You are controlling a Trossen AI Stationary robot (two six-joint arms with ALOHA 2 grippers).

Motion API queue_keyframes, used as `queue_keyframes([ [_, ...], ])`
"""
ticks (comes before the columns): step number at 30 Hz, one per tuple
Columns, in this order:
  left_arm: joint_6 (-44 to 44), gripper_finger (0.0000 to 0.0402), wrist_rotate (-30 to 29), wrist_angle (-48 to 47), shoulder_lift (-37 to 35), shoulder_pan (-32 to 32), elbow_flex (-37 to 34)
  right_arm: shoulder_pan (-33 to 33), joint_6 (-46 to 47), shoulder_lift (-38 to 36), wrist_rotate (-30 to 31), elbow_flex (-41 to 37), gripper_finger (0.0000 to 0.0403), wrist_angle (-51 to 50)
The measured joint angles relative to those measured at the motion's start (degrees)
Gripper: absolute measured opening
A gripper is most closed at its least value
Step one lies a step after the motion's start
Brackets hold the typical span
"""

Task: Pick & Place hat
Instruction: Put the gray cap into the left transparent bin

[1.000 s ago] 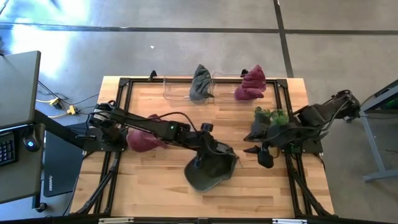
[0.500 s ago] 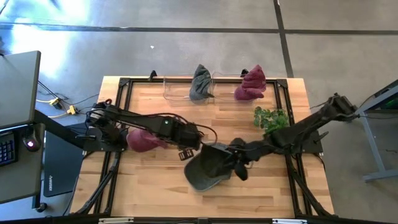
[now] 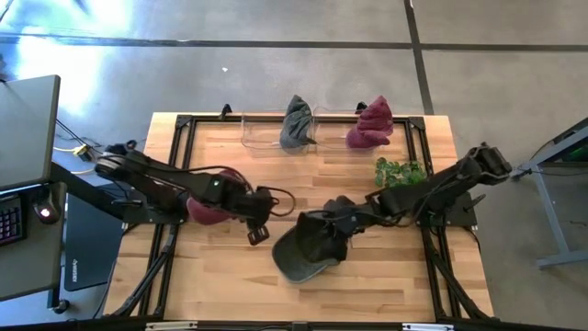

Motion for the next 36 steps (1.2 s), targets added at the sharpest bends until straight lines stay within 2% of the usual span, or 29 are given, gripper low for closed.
queue_keyframes([
  [2, -1.39, 0.0094, 0.99, 8.67, -2.01, 0.16, -5.37, -0.54, 1.59, 1.86, -2.04, 0.02, 0.0032, 0.87],
  [5, -2.24, 0.0094, 0.19, 19.75, -2.53, 0.59, -10.74, -0.61, 9.43, 5.8, -0.56, -0.04, 0.0014, 0.4],
  [8, -0.73, 0.0094, -0.78, 29.79, -2.37, 0.59, -13.6, -0.53, 16.36, 9.55, 2.76, 0.0, 0.0004, 0.6],
  [11, -0.37, 0.0094, -3.95, 37.17, 0.83, 1.52, -14.88, -0.46, 23.91, 13.21, 4.99, 0.02, 0.0003, -2.45],
  [14, 5.38, 0.0096, -4.79, 41.23, 4.98, 3.34, -15.31, -0.2, 30.45, 14.98, 5.41, -0.21, 0.0003, -6.29],
  [17, 12.6, 0.0109, -0.52, 48.05, 7.03, 5.2, -15.05, 0.44, 34.43, 14.57, 6.19, 0.06, 0.0002, -5.81],
  [20, 15.31, 0.0136, 2.56, 52.62, 9.19, 6.59, -15.02, 1.53, 36.19, 14.04, 6.28, 0.25, 0.0003, -6.15],
  [27, 24.42, 0.0202, 2.42, 54.63, 12.08, 7.65, -14.94, 4.32, 36.1, 13.78, 8.38, 2.0, 0.0002, -6.06],
  [30, 26.28, 0.0208, 2.41, 54.09, 14.74, 7.61, -15.39, 5.09, 34.91, 13.78, 9.33, 2.1, 0.0001, -5.33],
  [36, 26.23, 0.0209, 1.99, 60.88, 19.16, 7.68, -15.04, 5.55, 28.57, 13.78, 9.13, 2.1, 0.0001, -5.08],
])
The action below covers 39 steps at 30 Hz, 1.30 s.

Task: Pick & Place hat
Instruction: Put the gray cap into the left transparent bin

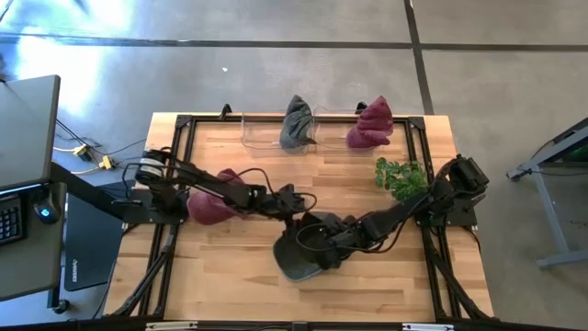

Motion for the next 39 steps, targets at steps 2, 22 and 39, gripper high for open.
queue_keyframes([
  [2, -0.64, 0.0202, 0.03, 1.5, 1.35, 0.0, -0.2, 0.0, -2.19, 0.0, -0.14, 0.0, 0.0001, -0.01],
  [22, -3.18, 0.0005, 3.81, -2.2, 0.05, 0.0, 10.22, 2.37, -30.91, -0.02, 4.35, 6.29, 0.0, -10.87],
  [39, -6.82, 0.0001, 5.74, -27.49, -0.47, 3.12, 24.52, 6.93, -11.39, 2.76, 33.88, -0.59, 0.0, -15.18],
])
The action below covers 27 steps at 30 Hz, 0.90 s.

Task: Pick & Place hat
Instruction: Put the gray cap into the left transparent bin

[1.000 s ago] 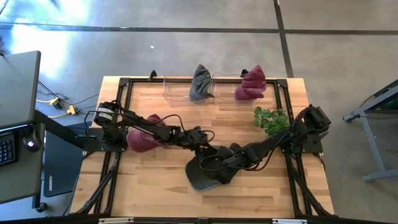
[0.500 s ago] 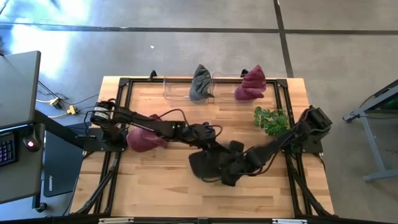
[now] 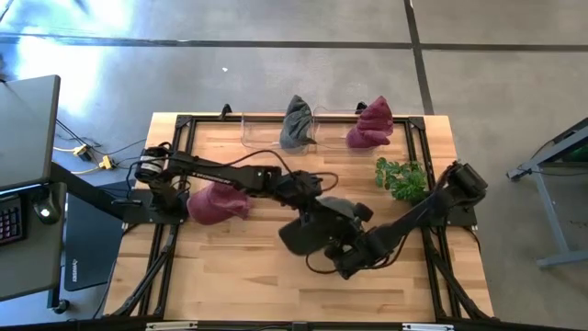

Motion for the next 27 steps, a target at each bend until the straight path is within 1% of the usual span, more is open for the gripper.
queue_keyframes([
  [3, -2.26, 0.0001, 3.2, -0.11, 0.0, 0.87, 0.0, -1.6, -2.93, 2.06, 3.16, -1.92, 0.0, 8.34],
  [6, -2.44, 0.0001, 6.29, 0.0, 0.0, 0.99, 0.0, -3.71, -5.23, 3.91, 6.17, -3.9, 0.0, 15.94],
  [11, -2.42, 0.0001, 13.85, 0.47, 0.0, 1.01, 0.0, -7.25, -5.15, 5.24, 10.83, -6.55, 0.0, 21.88],
  [13, -2.47, 0.0001, 16.41, 0.82, 0.0, 1.05, -0.02, -8.56, -5.43, 5.3, 11.11, -7.78, 0.0, 24.15],
  [16, -2.48, 0.0001, 15.47, 0.79, 0.0, 1.12, -0.02, -9.63, -5.51, 5.35, 10.43, -8.08, 0.0, 25.27],
  [19, -2.63, 0.0, 12.22, -1.12, -0.06, 0.93, -0.02, -9.22, -7.19, 4.81, 7.84, -7.02, 0.0, 24.85],
  [22, -2.61, 0.0, 8.1, -2.57, -0.07, 0.88, -0.02, -7.08, -8.3, 1.79, 4.54, -5.92, 0.0, 25.25],
  [25, -2.77, 0.0, 6.35, -2.6, -0.07, 0.95, -0.02, -4.55, -4.39, -1.47, 0.37, -5.79, 0.0, 23.45],
  [27, -3.02, 0.0, 5.38, -2.6, -0.07, 0.99, -0.02, -3.13, 1.64, -3.02, -0.73, -5.81, 0.0, 20.68],
])
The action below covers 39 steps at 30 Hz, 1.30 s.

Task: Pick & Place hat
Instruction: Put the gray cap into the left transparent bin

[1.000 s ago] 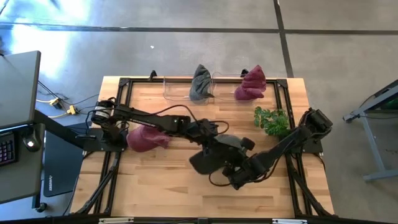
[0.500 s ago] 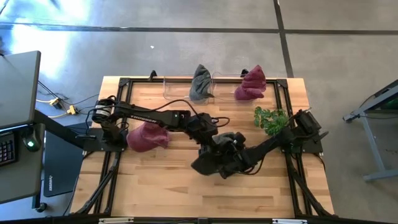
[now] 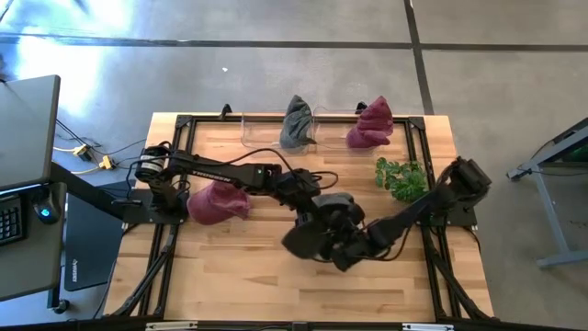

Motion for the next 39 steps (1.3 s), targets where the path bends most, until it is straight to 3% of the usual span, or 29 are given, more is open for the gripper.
queue_keyframes([
  [4, -0.84, 0.0, 0.25, 0.85, -1.34, -0.02, 0.0, 2.11, 12.88, 0.43, 1.2, -0.28, 0.0, -4.38],
  [8, -1.85, 0.0, 2.57, 3.31, -3.18, -0.02, -0.02, 1.88, 16.71, 3.17, 2.08, -0.57, 0.0, -3.23],
  [17, -2.98, 0.0, 11.46, 9.09, -4.44, -0.04, 0.13, -0.36, 5.96, 4.64, 14.31, -0.59, 0.0, 8.47],
  [20, -0.98, 0.0, 8.07, 5.29, -4.24, -0.07, 0.0, -0.23, 5.07, 3.5, 13.9, -0.59, 0.0, 8.95],
  [24, 3.57, 0.0, 0.84, -2.51, -4.89, -0.02, -0.01, 1.86, 5.67, 1.47, 6.47, -0.59, 0.0, 7.91],
  [27, 6.8, 0.0, -5.23, -6.56, -5.2, 0.11, 0.04, 4.02, 7.57, -1.11, 4.12, -0.59, 0.0, 6.4],
  [33, 11.28, 0.0, -15.82, -10.84, -6.51, 1.43, 0.59, 7.25, 7.53, -8.18, 5.8, -0.59, 0.0, 3.45],
  [39, 17.2, 0.0, -20.8, -8.97, -6.64, -1.82, 0.62, 8.21, 3.05, -15.86, 8.22, -0.57, 0.0, 0.47],
])
